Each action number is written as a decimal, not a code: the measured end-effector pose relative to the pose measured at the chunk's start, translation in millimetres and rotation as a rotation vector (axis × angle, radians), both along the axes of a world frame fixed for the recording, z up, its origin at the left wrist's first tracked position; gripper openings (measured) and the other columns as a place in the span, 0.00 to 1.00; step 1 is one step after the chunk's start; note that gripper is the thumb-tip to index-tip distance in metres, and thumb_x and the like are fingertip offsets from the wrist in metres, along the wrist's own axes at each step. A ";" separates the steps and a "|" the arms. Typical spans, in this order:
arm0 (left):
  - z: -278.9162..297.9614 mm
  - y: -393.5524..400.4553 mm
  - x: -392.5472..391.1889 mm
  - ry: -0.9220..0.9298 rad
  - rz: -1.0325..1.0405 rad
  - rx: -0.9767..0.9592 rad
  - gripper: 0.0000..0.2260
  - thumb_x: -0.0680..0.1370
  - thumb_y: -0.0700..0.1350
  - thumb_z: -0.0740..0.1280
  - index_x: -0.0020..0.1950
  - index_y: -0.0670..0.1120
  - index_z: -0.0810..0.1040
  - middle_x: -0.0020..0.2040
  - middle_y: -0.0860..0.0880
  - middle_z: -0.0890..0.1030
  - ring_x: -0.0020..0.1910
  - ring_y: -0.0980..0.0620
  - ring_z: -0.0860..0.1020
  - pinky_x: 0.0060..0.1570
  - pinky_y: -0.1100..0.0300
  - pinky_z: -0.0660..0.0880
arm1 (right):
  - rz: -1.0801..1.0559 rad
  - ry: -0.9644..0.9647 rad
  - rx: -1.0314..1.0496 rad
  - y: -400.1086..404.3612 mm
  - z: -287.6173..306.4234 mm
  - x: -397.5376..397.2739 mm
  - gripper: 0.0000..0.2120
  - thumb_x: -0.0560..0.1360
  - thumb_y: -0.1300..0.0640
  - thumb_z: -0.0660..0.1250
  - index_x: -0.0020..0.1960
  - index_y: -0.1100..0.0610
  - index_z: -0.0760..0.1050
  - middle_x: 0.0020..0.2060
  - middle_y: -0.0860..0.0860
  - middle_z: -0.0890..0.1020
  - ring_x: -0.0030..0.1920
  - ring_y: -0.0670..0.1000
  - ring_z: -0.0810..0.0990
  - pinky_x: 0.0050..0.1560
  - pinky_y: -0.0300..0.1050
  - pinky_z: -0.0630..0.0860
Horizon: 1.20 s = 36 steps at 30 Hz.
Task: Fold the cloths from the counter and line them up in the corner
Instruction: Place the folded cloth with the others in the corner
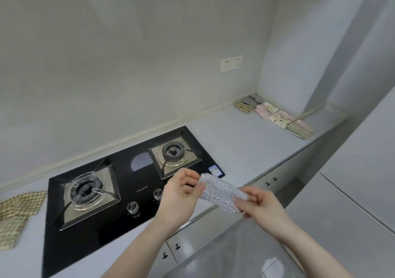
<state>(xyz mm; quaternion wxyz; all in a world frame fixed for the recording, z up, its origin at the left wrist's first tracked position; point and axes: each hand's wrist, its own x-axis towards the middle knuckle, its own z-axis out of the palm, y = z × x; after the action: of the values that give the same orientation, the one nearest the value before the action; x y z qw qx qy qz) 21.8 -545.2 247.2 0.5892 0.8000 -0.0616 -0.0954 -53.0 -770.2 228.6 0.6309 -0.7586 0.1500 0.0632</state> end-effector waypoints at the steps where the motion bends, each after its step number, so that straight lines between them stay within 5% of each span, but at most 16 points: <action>1: -0.1 -16.9 5.4 0.009 0.006 0.009 0.07 0.78 0.44 0.75 0.52 0.51 0.79 0.43 0.51 0.85 0.39 0.52 0.85 0.46 0.56 0.83 | -0.010 0.002 0.000 -17.1 0.2 5.1 0.06 0.78 0.61 0.73 0.54 0.53 0.84 0.39 0.51 0.88 0.38 0.47 0.83 0.43 0.44 0.78; 10: 3.9 -98.7 85.6 -0.001 0.032 0.143 0.12 0.76 0.47 0.77 0.43 0.46 0.75 0.37 0.42 0.82 0.31 0.51 0.79 0.39 0.57 0.78 | -0.093 -0.004 0.042 -96.2 6.9 78.4 0.06 0.77 0.58 0.73 0.53 0.52 0.84 0.40 0.57 0.87 0.40 0.47 0.84 0.44 0.42 0.82; 16: -2.7 -127.4 154.7 0.008 -0.048 0.193 0.17 0.76 0.51 0.77 0.38 0.45 0.72 0.27 0.51 0.76 0.28 0.53 0.72 0.34 0.59 0.71 | -0.174 0.032 0.100 -119.6 1.4 129.8 0.07 0.78 0.60 0.73 0.55 0.58 0.82 0.39 0.56 0.87 0.38 0.47 0.83 0.41 0.41 0.80; 20: -8.0 -148.1 188.6 0.036 -0.080 0.203 0.15 0.76 0.53 0.76 0.42 0.45 0.75 0.33 0.48 0.81 0.32 0.45 0.81 0.37 0.55 0.75 | -0.244 0.039 0.110 -145.9 -10.1 160.6 0.06 0.78 0.61 0.73 0.54 0.58 0.82 0.37 0.54 0.87 0.37 0.47 0.83 0.40 0.41 0.80; 25: -16.9 -164.2 231.5 0.074 -0.049 0.158 0.09 0.77 0.49 0.75 0.45 0.48 0.78 0.42 0.50 0.83 0.36 0.52 0.85 0.41 0.50 0.79 | -0.403 0.097 0.195 -184.3 -38.8 206.8 0.07 0.77 0.61 0.73 0.55 0.59 0.82 0.38 0.54 0.85 0.39 0.51 0.83 0.39 0.42 0.79; 30: -38.5 -203.4 273.6 0.093 -0.018 0.215 0.04 0.77 0.47 0.74 0.46 0.50 0.80 0.47 0.53 0.83 0.40 0.53 0.84 0.33 0.63 0.76 | -0.516 0.198 0.284 -233.1 -77.8 270.6 0.07 0.78 0.59 0.72 0.56 0.59 0.81 0.43 0.54 0.84 0.42 0.52 0.82 0.44 0.45 0.80; 36: -59.4 -257.7 307.2 0.170 -0.076 0.278 0.03 0.78 0.48 0.72 0.49 0.53 0.80 0.52 0.57 0.82 0.38 0.57 0.79 0.31 0.65 0.73 | -0.603 0.329 0.356 -299.3 -120.8 351.6 0.10 0.78 0.60 0.72 0.58 0.62 0.78 0.46 0.56 0.83 0.46 0.52 0.83 0.42 0.43 0.79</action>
<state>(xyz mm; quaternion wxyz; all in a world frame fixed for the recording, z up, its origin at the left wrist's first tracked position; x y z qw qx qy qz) 328.9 -802.9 187.8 0.4719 0.8598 -0.0279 -0.1928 298.6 -1069.6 107.8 0.7105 -0.5387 0.4522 0.0207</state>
